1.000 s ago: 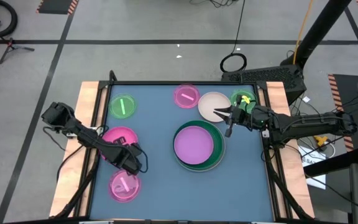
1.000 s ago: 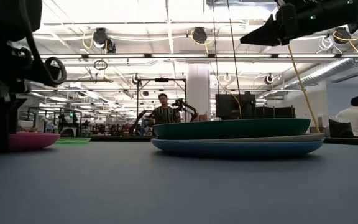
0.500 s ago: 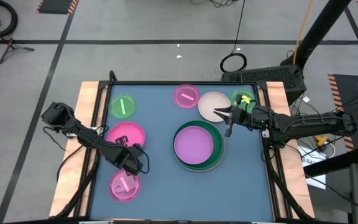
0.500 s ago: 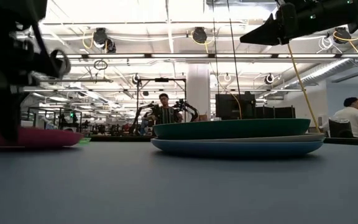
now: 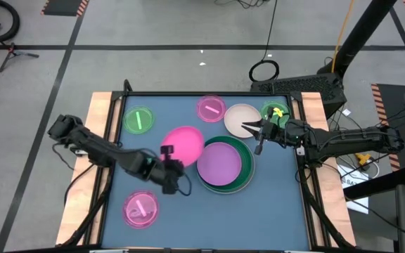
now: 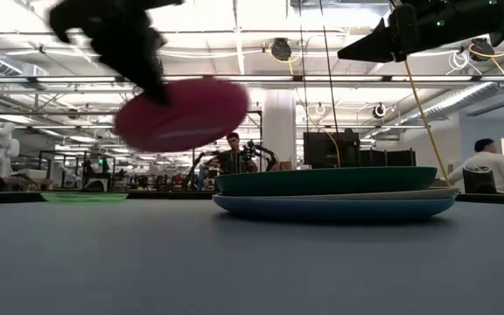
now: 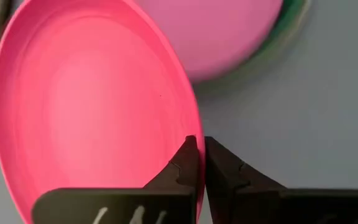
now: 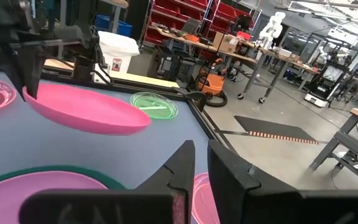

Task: Stack plastic plates
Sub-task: Stack the pink plate on top of the purple plate, then stack the white plate on top of the pink plate

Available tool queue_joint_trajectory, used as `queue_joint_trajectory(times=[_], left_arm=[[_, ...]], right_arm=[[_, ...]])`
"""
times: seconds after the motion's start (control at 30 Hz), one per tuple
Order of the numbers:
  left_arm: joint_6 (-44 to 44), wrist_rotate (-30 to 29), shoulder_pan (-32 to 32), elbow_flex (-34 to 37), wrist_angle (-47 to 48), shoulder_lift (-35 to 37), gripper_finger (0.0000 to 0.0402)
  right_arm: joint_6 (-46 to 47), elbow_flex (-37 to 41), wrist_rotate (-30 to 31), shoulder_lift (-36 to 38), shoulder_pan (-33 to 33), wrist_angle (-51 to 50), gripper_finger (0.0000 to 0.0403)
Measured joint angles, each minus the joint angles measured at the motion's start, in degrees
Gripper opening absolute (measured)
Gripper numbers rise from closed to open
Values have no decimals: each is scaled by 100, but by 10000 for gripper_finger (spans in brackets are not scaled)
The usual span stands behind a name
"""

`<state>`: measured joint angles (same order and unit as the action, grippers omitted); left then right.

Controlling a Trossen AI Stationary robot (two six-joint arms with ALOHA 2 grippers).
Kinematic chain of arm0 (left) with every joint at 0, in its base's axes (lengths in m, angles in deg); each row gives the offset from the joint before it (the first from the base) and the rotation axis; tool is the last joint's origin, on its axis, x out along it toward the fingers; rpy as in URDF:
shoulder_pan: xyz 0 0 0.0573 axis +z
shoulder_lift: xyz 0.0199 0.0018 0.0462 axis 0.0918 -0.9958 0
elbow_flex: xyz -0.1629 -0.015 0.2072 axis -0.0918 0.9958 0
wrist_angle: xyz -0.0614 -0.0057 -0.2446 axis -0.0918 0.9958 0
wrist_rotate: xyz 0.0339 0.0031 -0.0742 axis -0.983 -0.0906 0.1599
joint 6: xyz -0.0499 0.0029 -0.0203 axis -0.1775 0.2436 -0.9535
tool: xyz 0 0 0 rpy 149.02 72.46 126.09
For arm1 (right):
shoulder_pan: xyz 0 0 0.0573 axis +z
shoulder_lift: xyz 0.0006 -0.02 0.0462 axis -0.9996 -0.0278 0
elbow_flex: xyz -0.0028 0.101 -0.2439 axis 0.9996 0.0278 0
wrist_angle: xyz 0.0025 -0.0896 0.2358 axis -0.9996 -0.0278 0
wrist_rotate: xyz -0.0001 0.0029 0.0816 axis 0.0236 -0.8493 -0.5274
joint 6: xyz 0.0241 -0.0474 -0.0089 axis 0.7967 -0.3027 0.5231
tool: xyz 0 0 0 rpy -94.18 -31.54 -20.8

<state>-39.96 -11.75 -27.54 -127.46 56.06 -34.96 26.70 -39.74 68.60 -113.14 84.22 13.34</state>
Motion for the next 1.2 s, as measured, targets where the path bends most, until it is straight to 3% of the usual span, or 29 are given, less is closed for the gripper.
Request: queue_joint_trajectory(times=[0.13, 0.27, 0.6, 0.77, 1.03, 1.2], left_arm=[[1130, 71, 349, -9, -1009, -119, 11], [1801, 603, 654, -11, -1676, -388, 11], [2196, 1980, 1177, -2, -2506, -953, 11], [2437, 2182, 1251, -2, -2684, -970, 12], [2686, 2182, 1256, -2, -2774, -970, 72], [2774, 2147, 1256, -2, -2809, -970, 80]], right_arm=[[0, 0, 0, 1, 0, 0, 38], [-3, 0, 0, 2, 2, 0, 38], [-24, 0, 0, 2, 2, 4, 38], [-46, 0, 0, 0, 1, 45, 38], [-64, 0, 0, 0, 1, 37, 38], [-65, 0, 0, 0, 2, 37, 38]])
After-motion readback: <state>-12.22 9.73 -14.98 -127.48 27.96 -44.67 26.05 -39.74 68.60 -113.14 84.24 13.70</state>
